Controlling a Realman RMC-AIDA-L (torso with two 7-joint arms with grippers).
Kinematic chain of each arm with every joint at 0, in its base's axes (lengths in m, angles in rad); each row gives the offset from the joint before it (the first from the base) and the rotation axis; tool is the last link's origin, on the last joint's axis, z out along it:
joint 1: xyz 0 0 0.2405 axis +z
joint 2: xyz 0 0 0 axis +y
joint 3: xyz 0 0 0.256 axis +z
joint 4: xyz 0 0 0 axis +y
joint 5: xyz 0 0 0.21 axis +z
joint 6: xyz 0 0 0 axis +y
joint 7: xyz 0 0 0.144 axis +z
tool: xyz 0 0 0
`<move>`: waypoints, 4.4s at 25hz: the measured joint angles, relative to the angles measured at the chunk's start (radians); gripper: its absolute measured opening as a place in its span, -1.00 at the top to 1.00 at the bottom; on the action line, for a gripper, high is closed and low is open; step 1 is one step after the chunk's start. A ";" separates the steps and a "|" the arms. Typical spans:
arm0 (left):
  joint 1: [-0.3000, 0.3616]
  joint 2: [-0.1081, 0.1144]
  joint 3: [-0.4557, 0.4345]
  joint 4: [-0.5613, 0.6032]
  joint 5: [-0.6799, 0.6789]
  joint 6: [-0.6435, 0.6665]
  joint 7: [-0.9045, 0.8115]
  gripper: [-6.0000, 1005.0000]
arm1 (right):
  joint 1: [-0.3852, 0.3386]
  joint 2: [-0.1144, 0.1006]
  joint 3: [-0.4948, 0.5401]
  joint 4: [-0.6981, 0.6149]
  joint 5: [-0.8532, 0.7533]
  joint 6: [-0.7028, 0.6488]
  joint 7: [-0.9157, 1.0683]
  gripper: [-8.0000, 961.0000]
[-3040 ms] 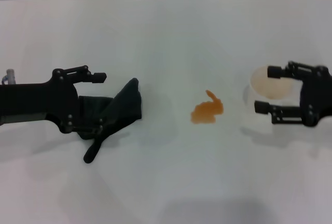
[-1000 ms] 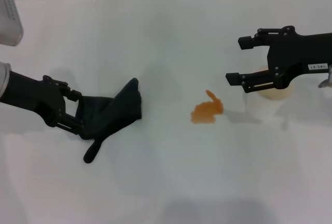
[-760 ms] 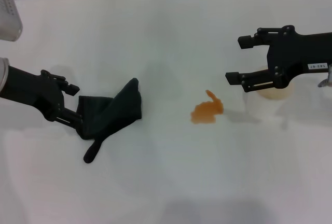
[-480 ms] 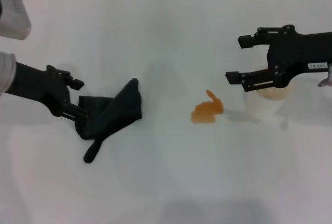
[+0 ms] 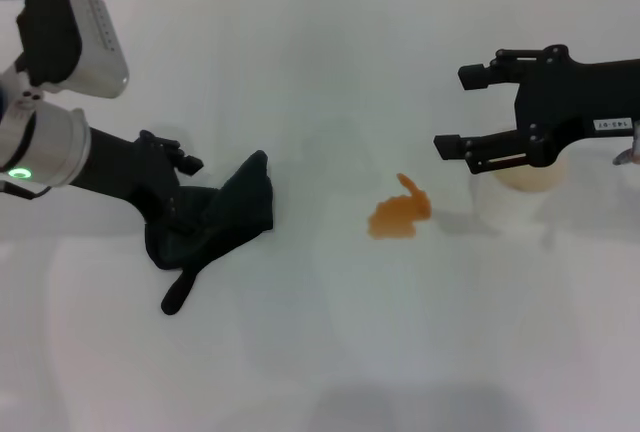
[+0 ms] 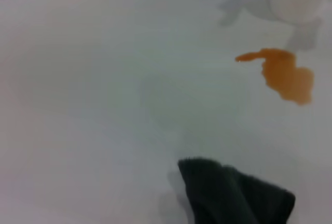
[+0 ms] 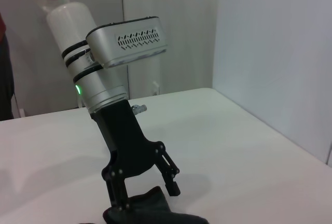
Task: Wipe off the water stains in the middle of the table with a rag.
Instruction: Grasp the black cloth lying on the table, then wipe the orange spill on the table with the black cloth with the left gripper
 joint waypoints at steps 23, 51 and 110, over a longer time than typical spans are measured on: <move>0.020 -0.003 0.026 -0.010 -0.083 -0.010 -0.014 -0.68 | -0.006 0.000 0.009 -0.005 0.000 -0.008 0.000 -0.78; 0.051 -0.001 0.032 -0.020 -0.086 -0.012 -0.015 -0.68 | -0.019 0.000 0.002 0.004 0.015 -0.009 0.000 -0.78; -0.156 -0.001 0.061 -0.252 -0.281 -0.273 0.107 0.81 | -0.007 -0.001 0.023 0.009 0.047 -0.002 -0.022 -0.78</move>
